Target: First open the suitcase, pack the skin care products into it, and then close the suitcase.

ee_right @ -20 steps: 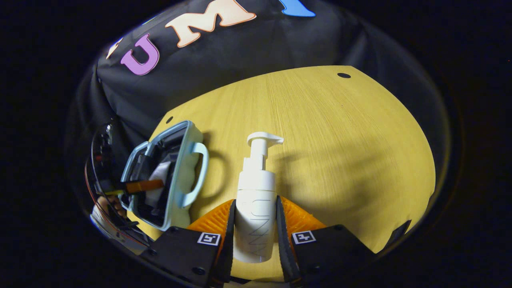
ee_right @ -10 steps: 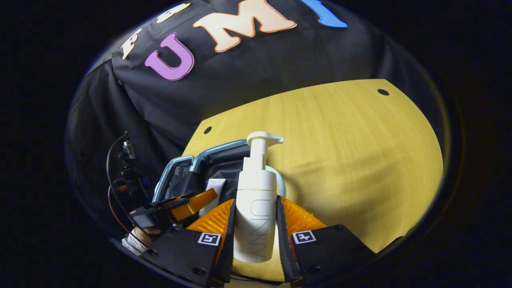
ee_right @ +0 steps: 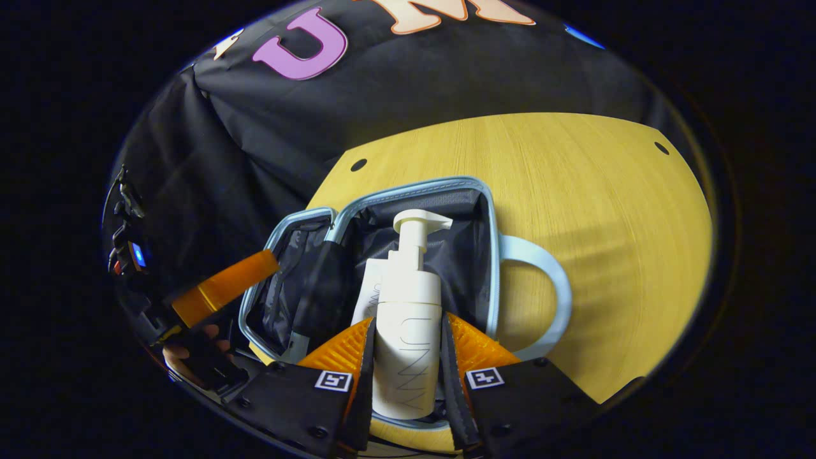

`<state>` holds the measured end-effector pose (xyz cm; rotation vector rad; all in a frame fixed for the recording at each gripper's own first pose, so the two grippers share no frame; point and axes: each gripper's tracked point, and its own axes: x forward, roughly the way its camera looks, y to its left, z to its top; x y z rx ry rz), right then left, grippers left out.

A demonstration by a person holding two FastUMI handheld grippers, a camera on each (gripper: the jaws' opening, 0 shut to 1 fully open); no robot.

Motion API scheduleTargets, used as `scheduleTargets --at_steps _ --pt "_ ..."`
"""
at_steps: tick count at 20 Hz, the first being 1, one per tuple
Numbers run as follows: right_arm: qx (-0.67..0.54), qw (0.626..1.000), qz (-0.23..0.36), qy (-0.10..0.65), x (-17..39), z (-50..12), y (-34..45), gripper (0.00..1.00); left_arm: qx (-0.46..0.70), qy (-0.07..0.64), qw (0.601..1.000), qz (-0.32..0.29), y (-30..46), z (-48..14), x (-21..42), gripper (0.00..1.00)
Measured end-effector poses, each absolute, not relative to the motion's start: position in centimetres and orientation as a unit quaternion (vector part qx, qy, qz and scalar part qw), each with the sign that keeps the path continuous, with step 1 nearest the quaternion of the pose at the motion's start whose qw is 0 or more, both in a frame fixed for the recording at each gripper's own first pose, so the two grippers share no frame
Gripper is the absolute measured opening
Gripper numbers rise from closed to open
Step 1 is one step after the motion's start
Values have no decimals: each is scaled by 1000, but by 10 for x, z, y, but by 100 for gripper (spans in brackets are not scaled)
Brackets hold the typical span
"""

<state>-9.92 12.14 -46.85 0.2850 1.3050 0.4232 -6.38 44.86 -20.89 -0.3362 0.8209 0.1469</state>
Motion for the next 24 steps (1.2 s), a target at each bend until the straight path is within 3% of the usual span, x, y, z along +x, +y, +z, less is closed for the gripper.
scheduleTargets --at_steps 5,10,11,12,15,16,19,20,22,24 --pt "66 760 171 624 -107 -474 107 49 -156 404 889 148 532 -215 -98 95" --pt "56 754 153 637 -103 -467 103 60 -134 409 881 196 599 -228 -118 95" --pt "60 758 152 631 -97 -464 103 57 -128 410 879 206 614 -229 -120 95" --pt "62 764 153 623 -95 -463 108 70 -125 411 877 213 627 -231 -121 95" --pt "76 779 161 601 -88 -448 112 91 -121 416 870 236 672 -241 -127 95" --pt "77 785 162 593 -84 -444 109 94 -127 414 868 243 683 -246 -124 95" --pt "77 795 154 582 -77 -434 99 88 -140 443 852 243 704 -271 -129 95" --pt "76 796 149 581 -74 -434 95 93 -137 459 846 235 706 -283 -132 95" --pt "74 800 140 579 -70 -433 87 89 -133 489 833 223 711 -303 -135 95" --pt "72 802 133 577 -67 -431 81 94 -137 510 822 214 713 -322 -135 95"
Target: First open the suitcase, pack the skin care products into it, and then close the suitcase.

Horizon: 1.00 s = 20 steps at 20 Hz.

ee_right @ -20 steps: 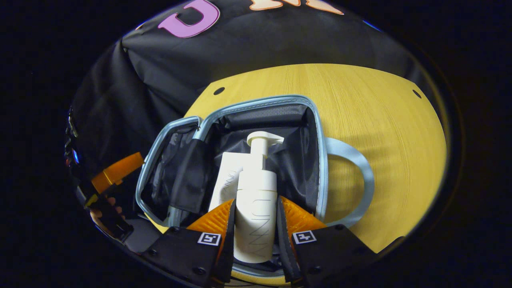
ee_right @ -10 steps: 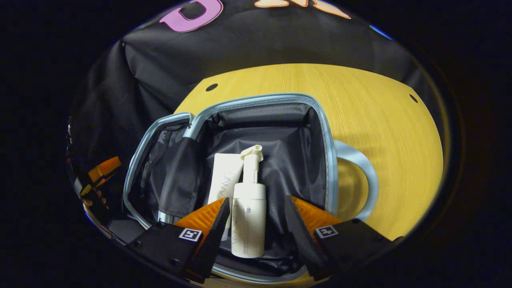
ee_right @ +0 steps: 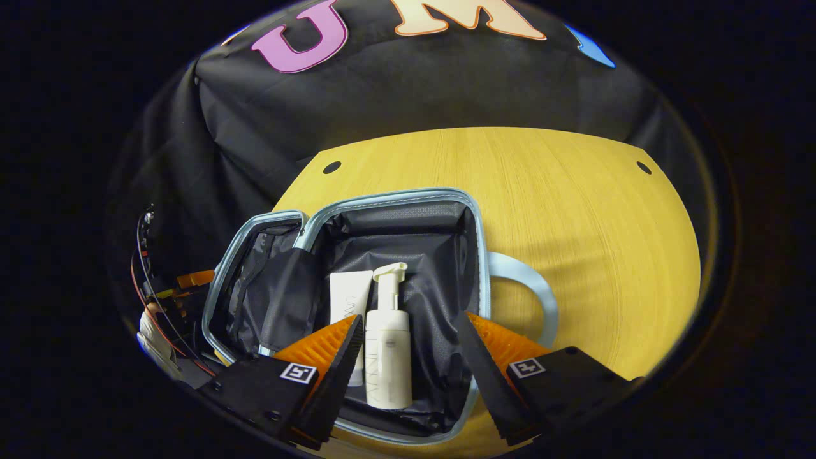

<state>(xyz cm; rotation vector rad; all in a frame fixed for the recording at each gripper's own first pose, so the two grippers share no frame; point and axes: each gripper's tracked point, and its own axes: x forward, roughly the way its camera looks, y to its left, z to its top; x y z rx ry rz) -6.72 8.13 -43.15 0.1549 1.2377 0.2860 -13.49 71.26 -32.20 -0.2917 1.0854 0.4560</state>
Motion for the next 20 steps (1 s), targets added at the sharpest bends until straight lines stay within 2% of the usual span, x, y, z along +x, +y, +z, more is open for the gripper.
scheduleTargets --at_steps 4,5,6,10,11,13,16,17,19,20 --pt "68 806 123 574 -67 -433 74 94 -143 555 799 182 707 -353 -139 94" --pt "67 808 120 572 -66 -431 71 89 -153 552 800 178 706 -354 -134 93" --pt "65 810 119 570 -65 -429 68 94 -154 553 799 177 706 -354 -133 85" --pt "65 818 113 560 -60 -423 55 94 -148 575 784 182 690 -359 -129 14" --pt "70 819 114 558 -60 -419 55 94 -143 575 785 181 690 -356 -126 8" --pt "76 824 118 550 -58 -414 51 94 -138 567 792 176 690 -334 -122 3" --pt "75 831 125 537 -55 -407 41 94 -97 532 823 174 697 -283 -108 0" --pt "78 832 128 534 -56 -403 38 89 -93 525 828 172 693 -265 -106 0" --pt "85 833 135 530 -58 -398 33 89 -77 506 841 172 684 -232 -98 0" --pt "88 833 141 527 -59 -396 30 94 -69 496 848 171 676 -217 -92 0"
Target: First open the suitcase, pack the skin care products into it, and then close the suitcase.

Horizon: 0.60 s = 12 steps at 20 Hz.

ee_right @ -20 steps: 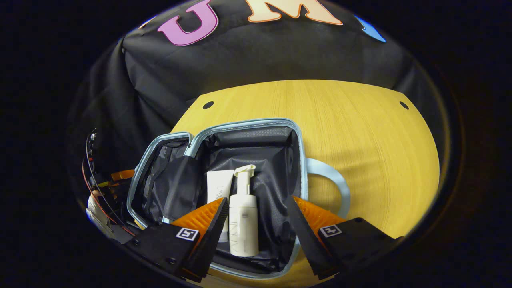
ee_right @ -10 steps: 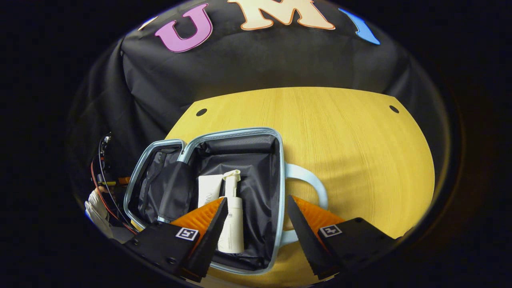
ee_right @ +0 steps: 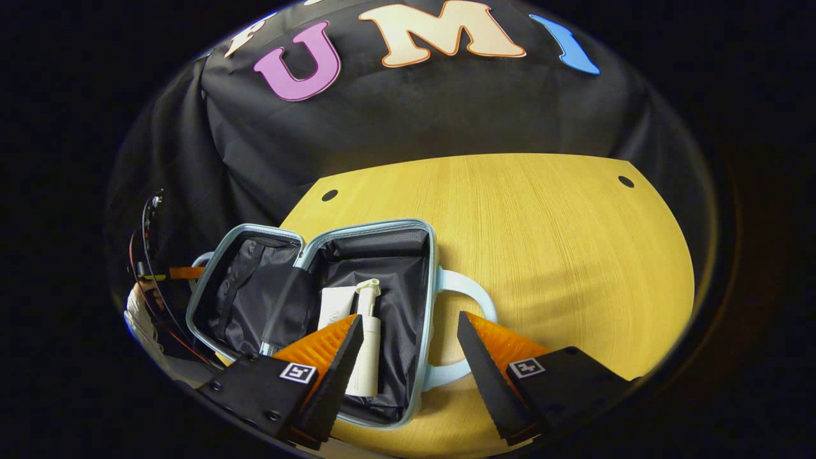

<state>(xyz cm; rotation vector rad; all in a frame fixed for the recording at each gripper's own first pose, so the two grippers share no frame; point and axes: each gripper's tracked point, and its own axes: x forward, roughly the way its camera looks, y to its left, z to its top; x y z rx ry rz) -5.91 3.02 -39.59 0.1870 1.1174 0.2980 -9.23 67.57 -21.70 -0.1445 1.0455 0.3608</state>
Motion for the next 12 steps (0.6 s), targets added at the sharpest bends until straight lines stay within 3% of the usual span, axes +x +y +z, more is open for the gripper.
scheduleTargets --at_steps 1,3,4,11,12 --pt "89 834 146 524 -61 -394 27 89 -62 484 856 172 668 -201 -88 0" --pt "88 837 155 517 -62 -389 17 94 -47 470 864 172 654 -172 -88 0" --pt "89 839 159 513 -62 -385 11 89 -45 463 868 171 648 -156 -87 0" --pt "118 845 164 495 -64 -369 -34 89 -70 420 893 146 574 -91 -54 0" --pt "123 845 163 494 -64 -367 -41 94 -70 413 898 137 561 -81 -51 0"
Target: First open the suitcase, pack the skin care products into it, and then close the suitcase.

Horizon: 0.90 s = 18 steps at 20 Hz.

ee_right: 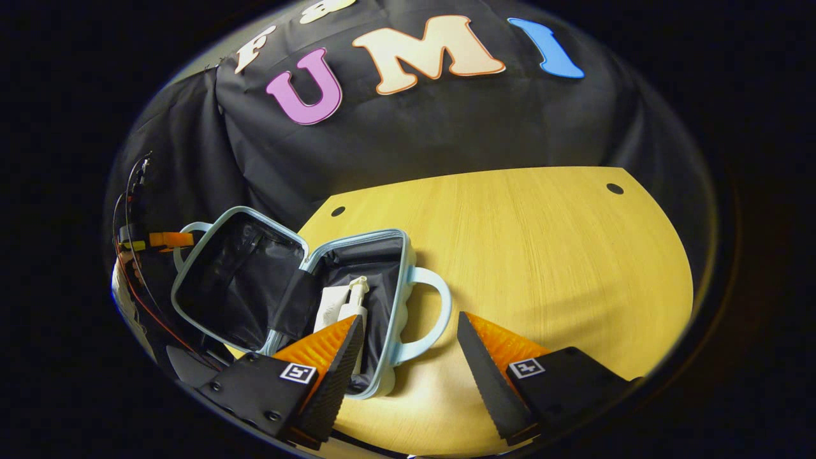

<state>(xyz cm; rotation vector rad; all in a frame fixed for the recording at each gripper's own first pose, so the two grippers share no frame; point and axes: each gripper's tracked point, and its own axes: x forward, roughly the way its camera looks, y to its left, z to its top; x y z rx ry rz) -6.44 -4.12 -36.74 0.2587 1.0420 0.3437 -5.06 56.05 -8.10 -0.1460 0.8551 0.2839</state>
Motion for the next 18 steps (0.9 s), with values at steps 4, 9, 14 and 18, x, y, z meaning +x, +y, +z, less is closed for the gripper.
scheduleTargets --at_steps 4,9,14,18 --pt "132 849 153 489 -65 -362 -73 93 -102 379 917 79 496 -45 -25 0" --pt "141 855 129 482 -65 -355 -108 94 -138 360 923 12 424 -35 5 0" --pt "143 861 105 477 -64 -348 -140 94 -181 354 915 -70 339 -41 27 0" --pt "138 866 85 472 -64 -343 -164 94 -199 376 896 -128 272 -65 32 0"
